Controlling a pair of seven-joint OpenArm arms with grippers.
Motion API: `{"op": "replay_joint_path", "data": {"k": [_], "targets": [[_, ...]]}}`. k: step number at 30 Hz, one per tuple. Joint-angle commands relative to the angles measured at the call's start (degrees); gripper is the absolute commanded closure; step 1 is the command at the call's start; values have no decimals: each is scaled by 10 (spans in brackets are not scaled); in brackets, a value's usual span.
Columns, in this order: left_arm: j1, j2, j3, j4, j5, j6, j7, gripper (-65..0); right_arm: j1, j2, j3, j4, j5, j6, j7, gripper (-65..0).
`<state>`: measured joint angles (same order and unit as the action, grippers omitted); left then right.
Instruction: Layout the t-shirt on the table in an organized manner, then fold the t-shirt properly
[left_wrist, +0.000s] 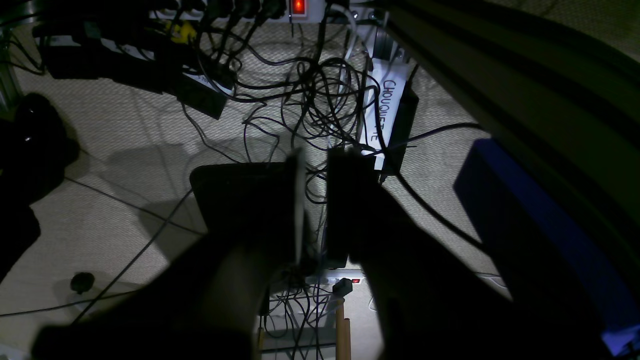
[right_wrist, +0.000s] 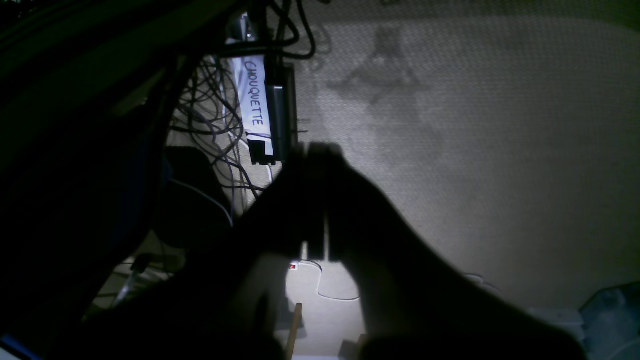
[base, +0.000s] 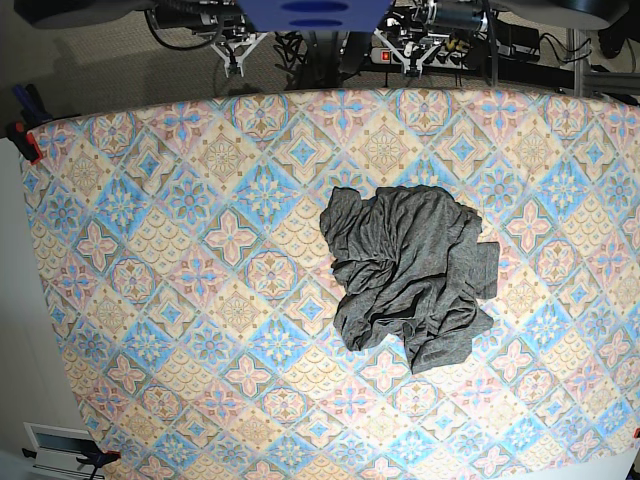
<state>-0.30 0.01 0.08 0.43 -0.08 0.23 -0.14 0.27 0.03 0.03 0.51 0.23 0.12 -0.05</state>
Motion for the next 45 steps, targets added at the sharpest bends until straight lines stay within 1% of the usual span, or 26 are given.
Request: {"op": "replay_joint_path", "data": {"k": [1, 5, 9, 12, 24, 26, 30, 32, 37, 38, 41, 44, 45], "targets": [[3, -1, 1, 1, -1, -1, 2, -81, -2, 3, 1, -1, 0, -2, 1, 0], [10, -1, -1, 1, -4, -1, -3, -81, -3, 12, 1, -1, 0, -2, 1, 0], [24, -1, -1, 1, -3, -1, -61, -81, -3, 12, 2, -1, 3, -2, 7, 0], [29, -9, -1, -3, -2, -1, -87, -81, -3, 12, 2, -5, 3, -2, 25, 0], [37, -14, -1, 1, -5, -1, -94, -80, -15, 14, 4, -5, 4, -4, 33, 0], [37, -14, -1, 1, -5, -1, -105, -80, -16, 15, 4, -5, 4, -6, 44, 0], [61, -15, -1, 0, -5, -1, -186, -80, -43, 15, 4, -5, 4, -7, 89, 0], [74, -28, -1, -3, -4, -1, -228, -80, -48, 15, 4, -5, 4, -7, 110, 0], [112, -34, -1, -3, -4, -1, -348, -80, -82, 15, 55, -5, 3, -24, 158, 0], [120, -41, -1, -3, -4, -1, -376, -80, -88, 15, 62, -5, 3, -24, 170, 0], [140, -45, -1, -3, -4, -1, -454, -80, -93, 15, 67, -5, 3, -24, 206, 0], [160, -45, -1, -3, -3, -1, -552, -80, -108, 15, 69, -5, 3, -24, 249, 0], [167, -45, 1, -3, -1, -1, -593, -80, -112, 15, 69, -5, 3, -24, 265, 0]]}}
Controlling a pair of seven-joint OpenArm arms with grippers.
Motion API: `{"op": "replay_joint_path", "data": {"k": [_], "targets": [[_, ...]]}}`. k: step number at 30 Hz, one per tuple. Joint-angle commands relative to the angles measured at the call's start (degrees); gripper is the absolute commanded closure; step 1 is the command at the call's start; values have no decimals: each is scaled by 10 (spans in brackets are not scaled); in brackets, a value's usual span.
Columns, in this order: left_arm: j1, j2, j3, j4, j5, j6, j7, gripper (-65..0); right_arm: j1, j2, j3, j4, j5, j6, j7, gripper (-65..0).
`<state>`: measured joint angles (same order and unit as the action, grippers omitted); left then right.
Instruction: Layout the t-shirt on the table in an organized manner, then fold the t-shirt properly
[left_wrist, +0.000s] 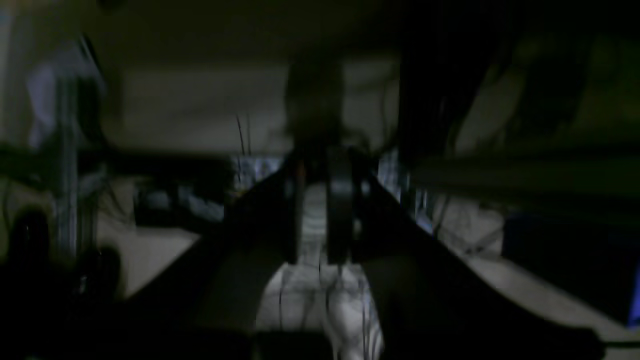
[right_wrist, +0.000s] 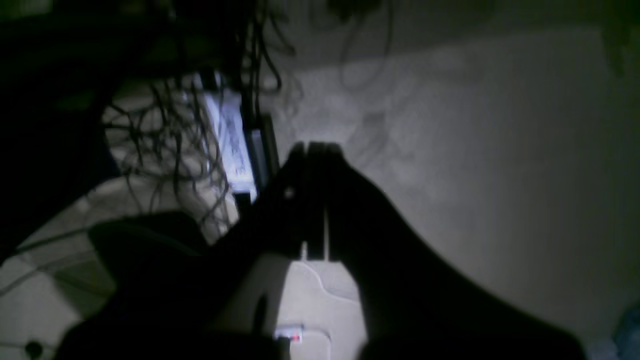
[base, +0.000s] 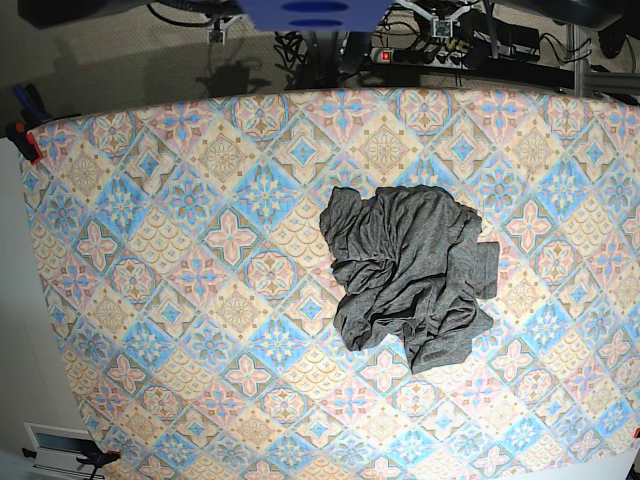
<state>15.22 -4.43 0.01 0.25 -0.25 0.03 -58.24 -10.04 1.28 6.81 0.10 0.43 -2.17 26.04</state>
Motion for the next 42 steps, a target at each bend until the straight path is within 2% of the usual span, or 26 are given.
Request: {"op": "replay_joint_path", "data": {"k": [1, 5, 7, 10, 17, 18, 22, 27, 33, 42], "targets": [[17, -1, 2, -1, 1, 1, -49, -80, -10, 3, 1, -1, 1, -1, 19, 0], [31, -1, 3, -1, 3, 0, -181, -80, -23, 9, 2, -1, 2, -2, 88, 0], [33, -1, 3, -1, 3, 0, -218, -80, -30, 10, 2, -1, 2, -2, 129, 0], [31, -1, 3, 0, 3, 0, -218, -80, -49, 11, 2, -1, 2, -3, 215, 0], [34, -4, 3, 3, 2, -1, -218, -79, -101, 11, 2, -1, 2, -3, 517, 0], [35, -4, 3, 3, 2, -1, -218, -78, -104, 11, 2, 3, 2, -3, 531, 0], [65, -4, 4, 49, 2, -13, -218, -56, -113, 11, 2, 13, 2, -3, 526, 0], [158, -5, 2, 239, 2, -52, -218, -54, -136, 11, 2, 68, 1, -3, 526, 0], [236, -1, 0, 446, 2, -53, -217, -55, -192, 11, 2, 216, 2, -3, 526, 0], [292, -1, 1, 610, 1, -52, -217, -120, -271, 10, 3, 413, 2, -3, 525, 0]]}}
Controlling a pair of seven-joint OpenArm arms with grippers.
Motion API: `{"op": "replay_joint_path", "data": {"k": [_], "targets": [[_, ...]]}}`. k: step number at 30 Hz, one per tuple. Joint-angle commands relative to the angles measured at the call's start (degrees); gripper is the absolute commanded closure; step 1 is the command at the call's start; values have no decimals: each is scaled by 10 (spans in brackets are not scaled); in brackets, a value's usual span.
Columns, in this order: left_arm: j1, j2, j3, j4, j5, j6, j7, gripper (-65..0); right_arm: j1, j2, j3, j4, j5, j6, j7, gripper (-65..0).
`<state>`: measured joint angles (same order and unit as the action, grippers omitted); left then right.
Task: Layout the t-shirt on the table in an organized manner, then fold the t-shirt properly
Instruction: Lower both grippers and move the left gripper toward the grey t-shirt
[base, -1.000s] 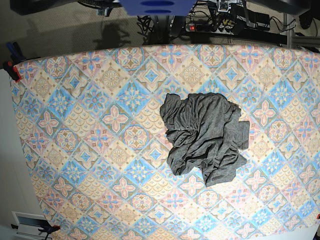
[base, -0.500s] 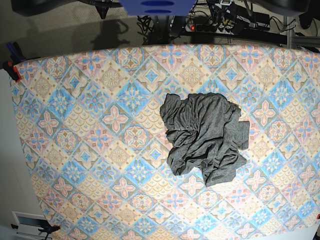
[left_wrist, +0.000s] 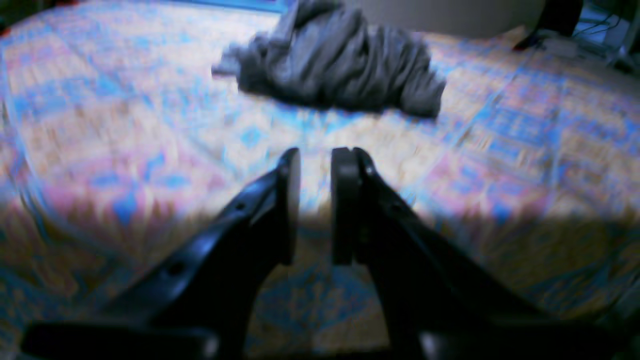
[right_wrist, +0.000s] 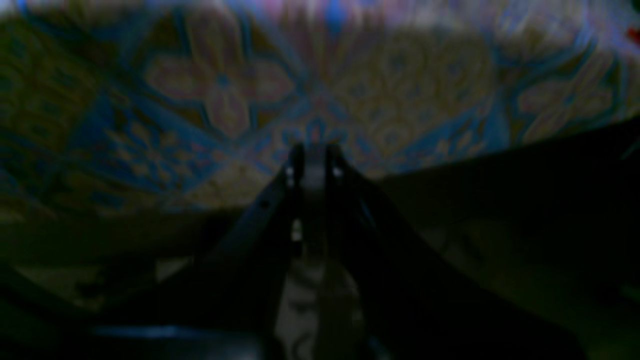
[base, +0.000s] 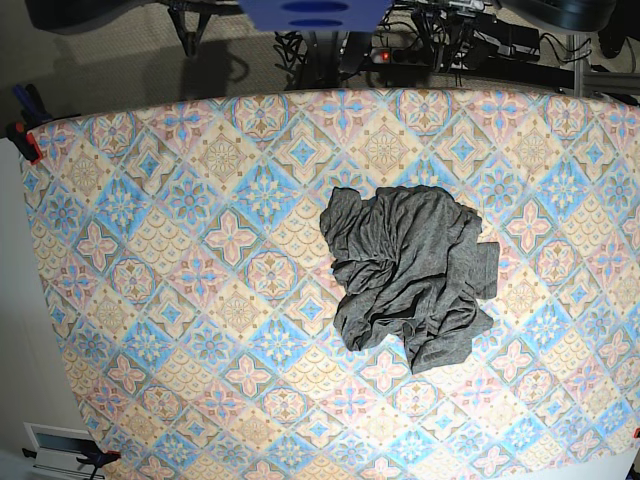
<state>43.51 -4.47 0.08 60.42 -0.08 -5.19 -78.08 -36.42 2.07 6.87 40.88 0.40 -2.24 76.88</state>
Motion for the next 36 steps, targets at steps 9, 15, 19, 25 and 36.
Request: {"op": "replay_joint_path", "data": {"k": [9, 15, 19, 25, 36], "targets": [[58, -1, 1, 169, -1, 0, 9, -126, -43, 0, 84, 147, -1, -3, 16, 0], [73, -3, 1, 320, -4, 0, 168, -127, -72, 0, 87, 261, -2, -2, -44, -61], [74, -3, 0, 414, -5, 0, 282, -127, -92, -1, 85, 356, -2, -2, -104, -115], [67, -3, -2, 524, -5, 0, 486, -127, -96, -1, 85, 452, -2, -1, -207, -133], [10, -16, -31, 565, -5, -2, 690, -127, -96, 0, 85, 608, -2, 2, -479, -148]]}}
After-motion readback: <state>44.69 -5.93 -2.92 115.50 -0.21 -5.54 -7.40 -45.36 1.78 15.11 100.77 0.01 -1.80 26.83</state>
